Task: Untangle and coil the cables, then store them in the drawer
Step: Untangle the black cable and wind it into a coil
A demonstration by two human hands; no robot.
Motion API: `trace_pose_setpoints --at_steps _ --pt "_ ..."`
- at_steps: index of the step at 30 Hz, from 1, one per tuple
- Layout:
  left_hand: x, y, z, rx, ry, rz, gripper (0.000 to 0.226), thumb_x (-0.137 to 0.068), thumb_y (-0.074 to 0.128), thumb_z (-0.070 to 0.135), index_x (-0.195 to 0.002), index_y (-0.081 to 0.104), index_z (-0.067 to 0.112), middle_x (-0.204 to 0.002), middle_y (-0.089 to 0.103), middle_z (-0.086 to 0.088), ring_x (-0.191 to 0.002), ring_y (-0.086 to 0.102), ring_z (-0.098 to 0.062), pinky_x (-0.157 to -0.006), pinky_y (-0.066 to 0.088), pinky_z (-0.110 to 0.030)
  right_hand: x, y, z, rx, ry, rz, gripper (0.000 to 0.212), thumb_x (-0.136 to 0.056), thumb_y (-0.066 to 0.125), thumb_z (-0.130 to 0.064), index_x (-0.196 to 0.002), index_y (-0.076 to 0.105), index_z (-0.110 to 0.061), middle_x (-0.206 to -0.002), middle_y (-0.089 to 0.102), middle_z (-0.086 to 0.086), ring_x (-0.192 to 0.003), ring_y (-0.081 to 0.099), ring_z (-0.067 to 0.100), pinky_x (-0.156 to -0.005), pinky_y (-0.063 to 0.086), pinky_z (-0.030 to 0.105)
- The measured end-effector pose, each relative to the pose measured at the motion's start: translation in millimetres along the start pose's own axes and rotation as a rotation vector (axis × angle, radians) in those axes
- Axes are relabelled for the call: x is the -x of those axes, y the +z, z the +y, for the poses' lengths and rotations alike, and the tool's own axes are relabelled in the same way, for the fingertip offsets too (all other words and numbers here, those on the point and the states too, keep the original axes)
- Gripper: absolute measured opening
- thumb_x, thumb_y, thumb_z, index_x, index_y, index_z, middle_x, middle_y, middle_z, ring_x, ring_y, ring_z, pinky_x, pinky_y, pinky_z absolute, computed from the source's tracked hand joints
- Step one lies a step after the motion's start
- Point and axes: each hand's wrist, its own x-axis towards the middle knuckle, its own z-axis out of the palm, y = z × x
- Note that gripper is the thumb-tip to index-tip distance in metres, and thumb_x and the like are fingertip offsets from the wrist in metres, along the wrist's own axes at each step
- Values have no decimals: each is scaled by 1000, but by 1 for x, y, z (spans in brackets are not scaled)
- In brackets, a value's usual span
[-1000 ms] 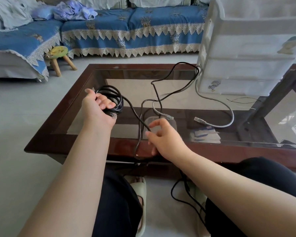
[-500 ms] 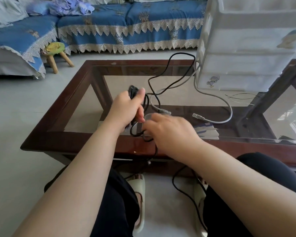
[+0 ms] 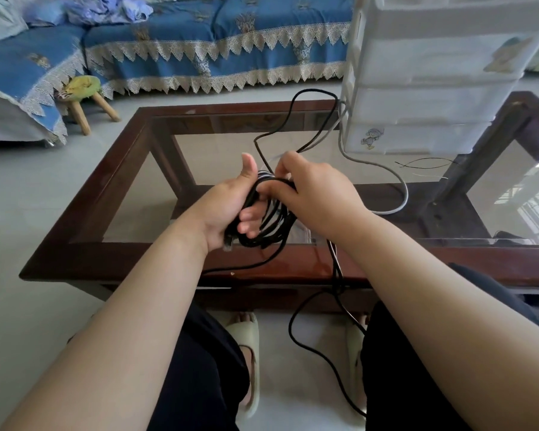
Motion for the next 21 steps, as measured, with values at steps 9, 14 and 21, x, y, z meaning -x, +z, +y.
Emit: trace_pose_setpoints --at_steps 9,14,21 --pt "0 -17 0 4 29 -340 57 -70 76 54 -105 67 11 -41 32 10 -29 25 1 -34 28 -16 -6 -7 7 -145 143 -206 57 -85 51 -62 -56 34 -16 -47 38 -4 -38 43 11 -46 32 25" --pt "2 -11 -3 -161 -7 -301 47 -83 72 43 -99 52 4 -39 32 6 -27 24 -3 -34 27 -17 -5 -13 19 -338 114 -334 56 -83 61 -54 -55 36 -12 -48 31 -2 -38 30 9 -45 28 23" --pt "6 -17 -7 -55 67 -348 63 -71 74 58 -95 54 4 -42 34 7 -29 26 -2 -35 31 -16 6 -26 27 -476 180 -514 60 -71 50 -71 -53 45 -14 -48 38 -6 -43 36 7 -48 31 17"
